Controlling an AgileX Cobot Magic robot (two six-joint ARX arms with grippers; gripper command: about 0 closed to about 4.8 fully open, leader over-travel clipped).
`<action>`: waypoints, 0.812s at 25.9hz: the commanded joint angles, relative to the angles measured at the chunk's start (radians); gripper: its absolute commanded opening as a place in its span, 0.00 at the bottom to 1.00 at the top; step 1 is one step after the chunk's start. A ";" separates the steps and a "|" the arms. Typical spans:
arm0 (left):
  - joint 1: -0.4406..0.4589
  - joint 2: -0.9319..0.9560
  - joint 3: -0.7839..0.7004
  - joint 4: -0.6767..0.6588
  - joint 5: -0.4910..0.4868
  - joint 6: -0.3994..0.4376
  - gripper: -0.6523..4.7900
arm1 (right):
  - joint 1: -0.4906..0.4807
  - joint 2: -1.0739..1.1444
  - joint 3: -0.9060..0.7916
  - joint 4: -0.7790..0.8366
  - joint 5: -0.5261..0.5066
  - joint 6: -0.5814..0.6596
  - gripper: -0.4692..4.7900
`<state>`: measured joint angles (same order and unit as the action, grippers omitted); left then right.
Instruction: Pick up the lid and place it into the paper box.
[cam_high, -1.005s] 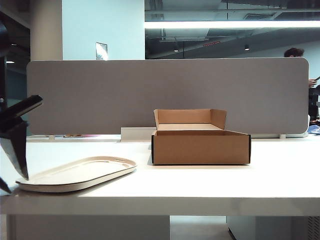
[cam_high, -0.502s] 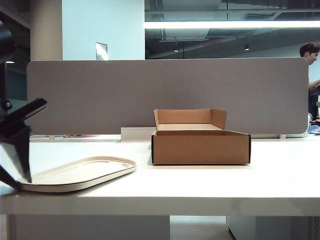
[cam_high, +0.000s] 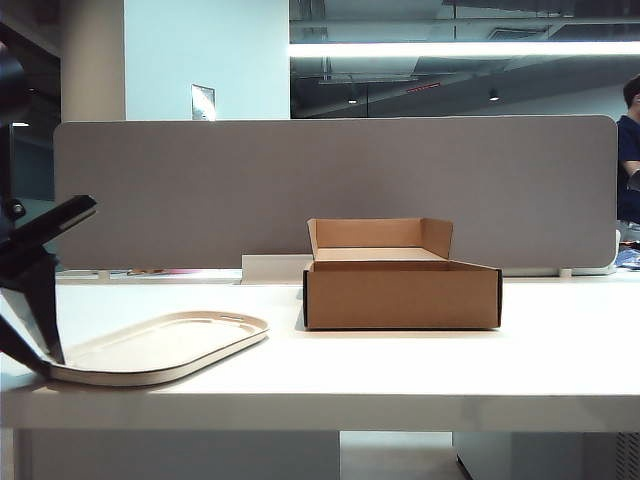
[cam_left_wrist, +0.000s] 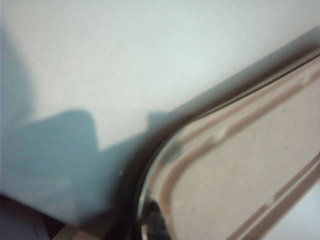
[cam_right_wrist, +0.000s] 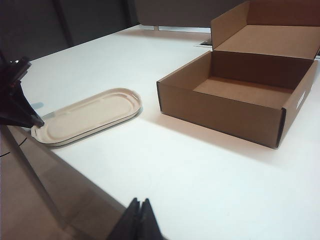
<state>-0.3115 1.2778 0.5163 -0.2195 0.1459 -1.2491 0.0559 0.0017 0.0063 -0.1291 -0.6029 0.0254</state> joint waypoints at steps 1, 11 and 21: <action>0.001 0.000 0.000 0.029 0.040 0.023 0.11 | 0.000 -0.002 -0.006 0.013 0.002 0.000 0.08; 0.001 -0.032 0.032 0.109 0.049 0.024 0.11 | 0.000 -0.002 -0.006 0.013 0.002 0.000 0.08; 0.001 -0.076 0.213 0.101 -0.061 0.156 0.11 | 0.000 -0.002 -0.006 0.013 0.001 0.000 0.08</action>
<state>-0.3111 1.2045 0.7059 -0.1307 0.0937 -1.1465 0.0559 0.0013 0.0063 -0.1295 -0.6029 0.0254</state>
